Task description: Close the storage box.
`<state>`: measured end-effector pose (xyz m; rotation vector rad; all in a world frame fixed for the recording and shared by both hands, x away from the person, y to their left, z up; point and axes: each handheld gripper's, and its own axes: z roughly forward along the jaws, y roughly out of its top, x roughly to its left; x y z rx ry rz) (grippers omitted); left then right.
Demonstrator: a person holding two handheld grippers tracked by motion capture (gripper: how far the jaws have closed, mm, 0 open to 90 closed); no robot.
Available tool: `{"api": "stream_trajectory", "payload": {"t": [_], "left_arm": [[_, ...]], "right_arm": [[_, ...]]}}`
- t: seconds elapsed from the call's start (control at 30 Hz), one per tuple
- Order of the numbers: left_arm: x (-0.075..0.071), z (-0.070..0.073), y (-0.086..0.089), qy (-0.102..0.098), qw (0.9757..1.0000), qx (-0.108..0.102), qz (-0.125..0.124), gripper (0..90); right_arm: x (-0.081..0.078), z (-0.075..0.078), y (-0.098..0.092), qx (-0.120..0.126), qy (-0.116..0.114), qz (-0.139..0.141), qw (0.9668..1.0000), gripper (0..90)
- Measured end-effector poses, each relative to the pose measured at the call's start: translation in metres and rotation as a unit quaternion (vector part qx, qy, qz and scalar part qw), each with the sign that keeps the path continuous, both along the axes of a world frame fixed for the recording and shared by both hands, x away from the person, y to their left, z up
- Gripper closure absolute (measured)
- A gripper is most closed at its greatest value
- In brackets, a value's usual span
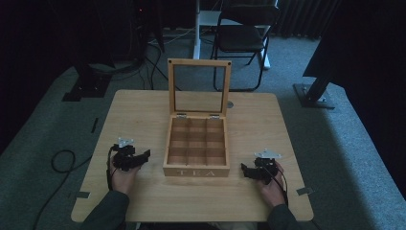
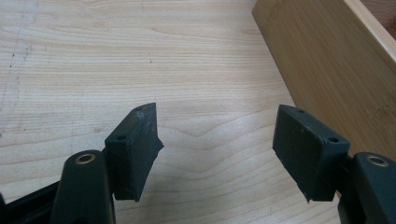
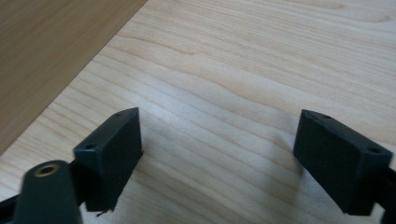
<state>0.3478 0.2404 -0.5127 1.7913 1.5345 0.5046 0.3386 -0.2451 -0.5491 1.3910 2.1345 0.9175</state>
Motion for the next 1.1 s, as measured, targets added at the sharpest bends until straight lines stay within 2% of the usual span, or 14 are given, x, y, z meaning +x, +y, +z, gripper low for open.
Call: {"api": "stream_trajectory", "payload": {"t": [0.23,0.43,0.5,0.6,0.8,1.0,1.1], "left_arm": [[-0.002,0.0,-0.003,-0.001,0.9999,0.01,-0.005,31.6],[-0.003,0.001,-0.003,-0.003,1.0,0.006,-0.006,31.6],[-0.003,0.002,-0.003,-0.001,1.0,0.003,-0.008,31.6],[-0.003,0.005,-0.005,-0.005,0.9999,-0.005,-0.012,31.6],[-0.002,0.013,-0.007,-0.012,0.9997,-0.011,-0.019,31.6],[0.002,0.03,-0.008,-0.038,0.9985,-0.002,-0.039,31.6],[0.006,0.037,-0.008,-0.042,0.9982,0.0,-0.042,31.6]], "right_arm": [[0.0,0.0,0.0,0.001,0.002,-0.002,1.0,17.1],[0.0,0.0,0.0,0.0,0.005,-0.006,1.0,12.3],[0.0,-0.001,-0.001,-0.002,0.007,0.007,1.0,11.6],[-0.001,0.0,-0.001,-0.002,0.008,0.01,0.9999,11.6],[-0.001,0.001,0.0,-0.003,0.012,0.008,0.9999,11.8],[-0.001,0.001,0.0,-0.003,0.013,0.007,0.9999,11.8],[-0.001,0.001,0.0,-0.002,0.013,0.006,0.9999,11.8]]}}
